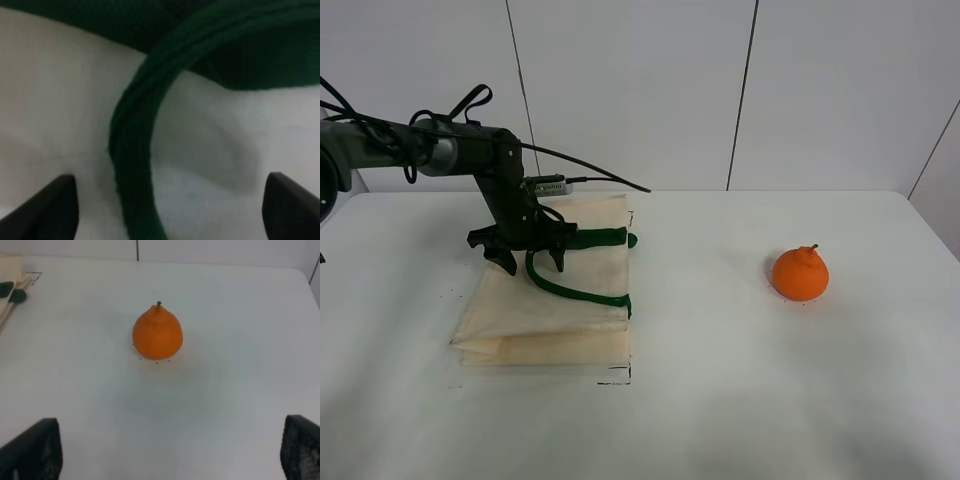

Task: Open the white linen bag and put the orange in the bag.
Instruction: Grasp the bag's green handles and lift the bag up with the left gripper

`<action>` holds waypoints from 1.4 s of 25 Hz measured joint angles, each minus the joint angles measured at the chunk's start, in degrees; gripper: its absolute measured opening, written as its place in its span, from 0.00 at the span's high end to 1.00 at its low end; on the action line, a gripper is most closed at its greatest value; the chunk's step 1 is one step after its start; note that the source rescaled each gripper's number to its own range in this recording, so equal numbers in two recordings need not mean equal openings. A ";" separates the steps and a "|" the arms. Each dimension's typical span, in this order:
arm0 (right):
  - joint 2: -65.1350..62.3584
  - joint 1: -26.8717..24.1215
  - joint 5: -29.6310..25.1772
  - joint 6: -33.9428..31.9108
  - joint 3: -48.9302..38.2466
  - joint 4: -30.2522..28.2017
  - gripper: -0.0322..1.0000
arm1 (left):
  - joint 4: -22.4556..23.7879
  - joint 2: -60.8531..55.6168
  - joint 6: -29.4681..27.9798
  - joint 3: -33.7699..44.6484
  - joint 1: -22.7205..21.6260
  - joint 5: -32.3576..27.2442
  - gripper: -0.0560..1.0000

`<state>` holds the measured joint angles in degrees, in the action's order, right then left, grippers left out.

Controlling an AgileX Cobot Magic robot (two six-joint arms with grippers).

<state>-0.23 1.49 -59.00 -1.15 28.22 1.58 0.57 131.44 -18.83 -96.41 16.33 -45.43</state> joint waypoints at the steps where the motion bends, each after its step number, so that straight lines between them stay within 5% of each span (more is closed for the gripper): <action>1: 0.00 0.00 0.00 0.00 0.00 0.00 0.00 | 0.04 0.75 -0.23 -0.05 0.00 0.32 0.06; 4: 0.00 0.00 0.00 0.00 0.00 0.00 0.00 | 0.48 1.74 -0.58 -0.28 0.00 0.47 0.17; 6: 0.00 0.00 0.00 0.00 0.00 0.00 0.00 | 0.98 2.00 -0.65 -0.39 0.00 0.22 0.33; 9: 0.00 0.00 0.00 0.00 0.00 0.00 0.00 | 1.60 2.06 -0.69 -0.39 -0.07 -0.05 0.77; 11: 0.00 0.00 0.00 0.00 0.00 0.00 0.00 | 1.66 1.97 -0.90 -0.39 -0.07 0.01 0.92; 16: 0.00 0.00 0.00 0.00 0.00 0.00 0.00 | 3.19 -1.88 -0.70 -1.87 -0.07 -3.40 0.94; 26: 0.00 0.00 0.00 -0.18 0.00 -0.14 0.00 | 1.67 -15.82 8.04 -19.53 -0.07 -22.29 0.95; 35: 5.16 0.00 0.41 -1.06 0.40 -0.37 0.00 | -0.06 -21.89 10.46 -27.48 1.38 -22.40 0.95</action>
<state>4.93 1.49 -58.59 -2.21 28.62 1.21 0.51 109.54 -8.37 -123.90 17.72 -67.82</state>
